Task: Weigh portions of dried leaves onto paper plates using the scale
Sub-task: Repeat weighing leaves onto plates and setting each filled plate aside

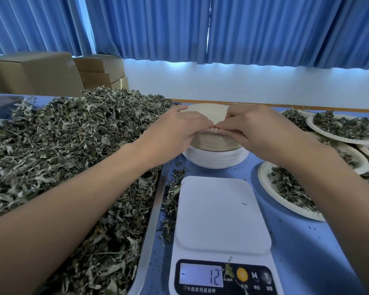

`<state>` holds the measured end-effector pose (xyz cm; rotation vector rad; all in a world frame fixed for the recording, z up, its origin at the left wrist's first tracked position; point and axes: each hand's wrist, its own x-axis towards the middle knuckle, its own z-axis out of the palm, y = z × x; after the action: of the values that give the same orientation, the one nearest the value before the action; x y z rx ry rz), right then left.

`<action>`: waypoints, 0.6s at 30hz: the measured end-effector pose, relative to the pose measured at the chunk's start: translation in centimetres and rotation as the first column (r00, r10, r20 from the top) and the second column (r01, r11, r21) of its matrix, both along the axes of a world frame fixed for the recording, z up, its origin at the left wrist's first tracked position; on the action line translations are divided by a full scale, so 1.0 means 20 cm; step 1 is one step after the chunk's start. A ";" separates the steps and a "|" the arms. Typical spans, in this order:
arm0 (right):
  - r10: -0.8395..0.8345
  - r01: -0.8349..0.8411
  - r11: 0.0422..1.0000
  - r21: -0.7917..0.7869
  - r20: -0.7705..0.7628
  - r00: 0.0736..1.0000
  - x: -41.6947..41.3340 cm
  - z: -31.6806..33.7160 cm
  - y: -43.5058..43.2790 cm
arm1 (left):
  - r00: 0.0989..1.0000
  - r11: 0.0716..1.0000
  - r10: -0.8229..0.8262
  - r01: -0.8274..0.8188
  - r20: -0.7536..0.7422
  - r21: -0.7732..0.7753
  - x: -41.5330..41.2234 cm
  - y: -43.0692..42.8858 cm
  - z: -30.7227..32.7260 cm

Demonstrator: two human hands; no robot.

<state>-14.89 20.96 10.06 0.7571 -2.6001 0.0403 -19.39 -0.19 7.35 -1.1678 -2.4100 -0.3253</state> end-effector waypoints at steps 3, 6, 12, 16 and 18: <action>-0.019 0.019 0.999 0.033 -0.002 1.000 0.00 0.00 -0.01 | 1.000 1.000 -0.006 0.006 0.001 0.005 0.00 0.00 0.00; -0.061 0.063 0.993 0.103 -0.024 0.998 0.01 0.00 -0.02 | 0.999 1.000 -0.027 0.027 -0.018 0.009 -0.01 0.00 -0.01; -0.168 0.209 0.923 0.322 -0.152 0.974 0.03 -0.08 -0.04 | 0.996 0.998 -0.052 0.054 -0.078 0.028 -0.03 0.01 -0.03; -0.121 0.200 0.904 0.377 -0.221 0.968 0.02 -0.08 -0.02 | 0.993 0.997 -0.053 0.059 -0.110 0.055 -0.04 0.01 -0.02; -0.074 0.181 0.910 0.373 -0.284 0.956 0.01 -0.05 -0.01 | 0.994 0.997 -0.054 0.059 -0.100 0.052 -0.04 0.02 -0.01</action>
<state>-14.75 20.80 9.00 0.6648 -2.4151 -0.6053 -20.09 0.18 7.12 -1.2010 -2.2723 -0.3416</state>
